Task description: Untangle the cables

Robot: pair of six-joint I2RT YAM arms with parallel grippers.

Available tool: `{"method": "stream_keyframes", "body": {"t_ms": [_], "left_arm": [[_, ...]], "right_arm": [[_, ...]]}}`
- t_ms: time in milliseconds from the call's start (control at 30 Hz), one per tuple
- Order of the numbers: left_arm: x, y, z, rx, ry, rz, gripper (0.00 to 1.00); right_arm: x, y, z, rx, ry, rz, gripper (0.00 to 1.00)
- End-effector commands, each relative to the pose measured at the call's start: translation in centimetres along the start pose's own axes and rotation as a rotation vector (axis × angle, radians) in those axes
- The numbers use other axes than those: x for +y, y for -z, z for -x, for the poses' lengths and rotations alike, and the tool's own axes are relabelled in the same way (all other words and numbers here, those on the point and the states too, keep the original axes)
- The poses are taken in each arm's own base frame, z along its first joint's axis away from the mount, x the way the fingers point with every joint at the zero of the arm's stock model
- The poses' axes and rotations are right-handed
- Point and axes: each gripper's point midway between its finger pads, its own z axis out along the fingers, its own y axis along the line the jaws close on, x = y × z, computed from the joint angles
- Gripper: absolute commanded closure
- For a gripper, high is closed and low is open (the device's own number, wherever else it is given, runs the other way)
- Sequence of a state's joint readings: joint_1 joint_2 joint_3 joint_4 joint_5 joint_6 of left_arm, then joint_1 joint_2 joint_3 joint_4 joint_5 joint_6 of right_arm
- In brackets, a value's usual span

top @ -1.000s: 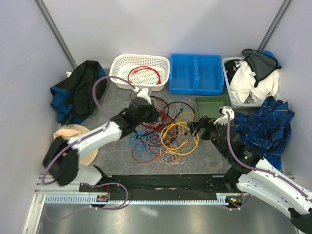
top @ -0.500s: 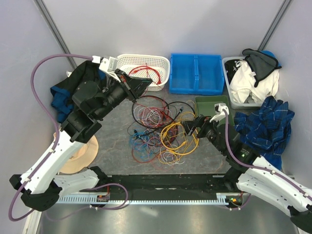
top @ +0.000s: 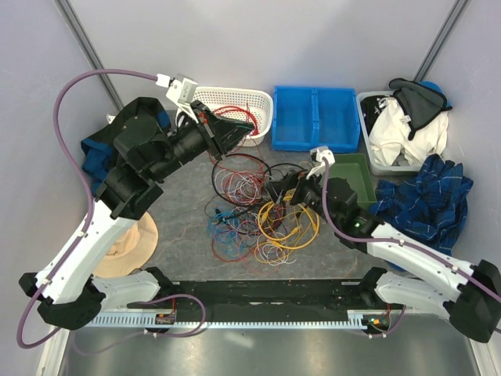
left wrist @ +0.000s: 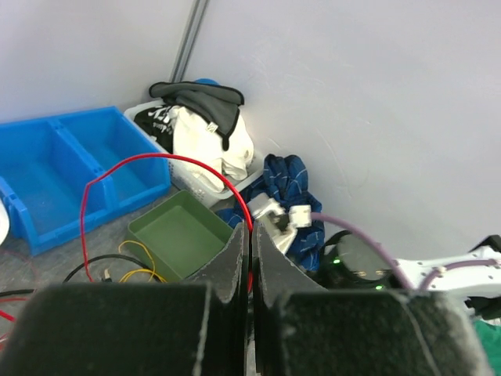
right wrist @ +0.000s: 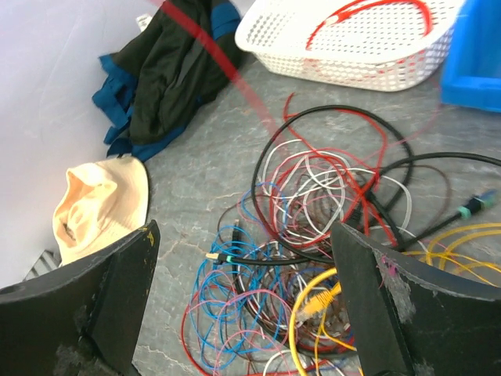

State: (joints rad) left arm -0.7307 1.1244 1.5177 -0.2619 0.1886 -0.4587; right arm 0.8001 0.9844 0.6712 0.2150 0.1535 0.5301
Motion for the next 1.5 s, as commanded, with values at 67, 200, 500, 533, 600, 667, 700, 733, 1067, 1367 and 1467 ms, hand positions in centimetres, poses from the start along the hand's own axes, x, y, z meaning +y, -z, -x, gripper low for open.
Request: {"method": "stream_keyframes", "body": {"t_ms": [67, 200, 500, 533, 600, 667, 700, 733, 1067, 1367, 1467], "left_arm": [[-2.3, 1.1, 2.2, -0.022, -0.031, -0.066, 0.98], [-2.8, 1.3, 2.5, -0.024, -0.026, -0.083, 0.98], [-3.1, 2.0, 2.4, -0.017, -0.025, -0.090, 0.98], [-2.9, 2.2, 2.4, -0.018, -0.033, -0.081, 0.98], [-2.4, 2.7, 2.5, -0.029, -0.045, -0.050, 0.98], [-0.7, 3.1, 1.9, -0.033, -0.060, 0.030, 0.98], [-0.4, 3.9, 2.2, -0.052, -0.064, 0.054, 0.98], [0.3, 4.1, 1.9, -0.056, -0.066, 0.084, 0.98], [8.7, 6.2, -6.6, -0.002, -0.013, 0.384, 0.00], [9.1, 7.8, -7.3, -0.158, -0.040, 0.320, 0.00], [6.3, 8.0, -6.1, -0.294, -0.104, 0.131, 0.00]], "right_arm": [[2.7, -2.3, 2.2, -0.092, 0.033, 0.115, 0.02], [1.1, -4.1, 2.5, -0.117, 0.047, 0.016, 0.02], [0.2, -8.9, 1.6, -0.116, 0.074, -0.056, 0.17], [0.2, -8.9, 1.7, -0.120, 0.076, -0.054, 0.31], [0.2, -8.5, 2.5, -0.143, 0.058, -0.064, 0.75], [0.3, -7.4, 3.9, -0.165, 0.044, -0.085, 1.00], [0.6, -7.0, 4.8, -0.178, 0.038, -0.089, 1.00], [1.2, -5.9, 6.4, -0.203, 0.031, -0.081, 1.00], [4.8, -0.1, 14.2, -0.126, 0.097, -0.110, 1.00], [6.7, 2.2, 17.9, -0.119, 0.114, -0.101, 1.00], [7.1, 2.5, 18.1, -0.103, 0.108, -0.093, 1.00]]}}
